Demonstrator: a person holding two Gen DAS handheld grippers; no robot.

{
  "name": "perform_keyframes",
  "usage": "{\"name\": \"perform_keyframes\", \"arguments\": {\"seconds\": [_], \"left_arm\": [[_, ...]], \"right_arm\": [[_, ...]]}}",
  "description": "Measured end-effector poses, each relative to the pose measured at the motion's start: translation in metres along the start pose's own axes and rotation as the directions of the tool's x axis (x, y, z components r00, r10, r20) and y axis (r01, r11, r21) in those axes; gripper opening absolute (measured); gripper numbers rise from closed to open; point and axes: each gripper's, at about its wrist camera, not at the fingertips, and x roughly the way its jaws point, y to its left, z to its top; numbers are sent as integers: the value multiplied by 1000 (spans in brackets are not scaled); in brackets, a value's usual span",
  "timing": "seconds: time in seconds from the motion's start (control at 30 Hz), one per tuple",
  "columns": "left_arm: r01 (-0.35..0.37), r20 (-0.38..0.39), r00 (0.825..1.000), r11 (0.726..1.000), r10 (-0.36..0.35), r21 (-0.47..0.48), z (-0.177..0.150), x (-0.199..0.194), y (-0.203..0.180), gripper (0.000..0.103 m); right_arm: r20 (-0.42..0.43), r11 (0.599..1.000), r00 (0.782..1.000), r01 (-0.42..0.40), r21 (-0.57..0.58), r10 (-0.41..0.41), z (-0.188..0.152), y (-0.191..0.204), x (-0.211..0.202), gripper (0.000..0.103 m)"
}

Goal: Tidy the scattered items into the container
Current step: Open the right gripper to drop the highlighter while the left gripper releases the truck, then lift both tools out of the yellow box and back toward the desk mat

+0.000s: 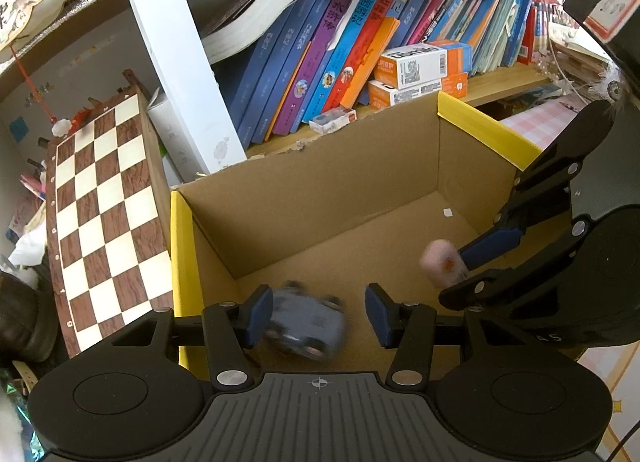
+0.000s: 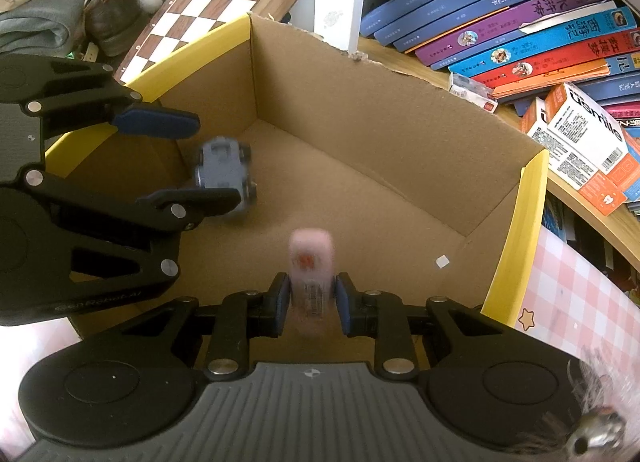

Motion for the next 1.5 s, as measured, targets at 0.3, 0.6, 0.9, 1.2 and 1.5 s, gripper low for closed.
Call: {"name": "perform_keyframes", "arguments": {"seconds": [0.3,0.6,0.9,1.2,1.5], "left_arm": [[-9,24,1000,1000,9,-4,4,-6,1,53],[-26,59,998,1000,27,-6,8,-23,0,53],[-46,93,995,999,47,-7,9,-47,-2,53],[-63,124,990,998,65,-22,2,-75,-8,60],[-60,149,987,998,64,-35,-7,-101,-16,62]], "right_arm": [[5,1000,1000,4,5,-4,1,0,-2,23],[57,1000,998,15,8,-15,5,2,-22,23],[105,999,994,34,4,-35,3,10,-48,23],[155,998,986,59,39,-64,-10,14,-79,23],[183,995,979,73,72,-85,-29,20,-106,25]]}}
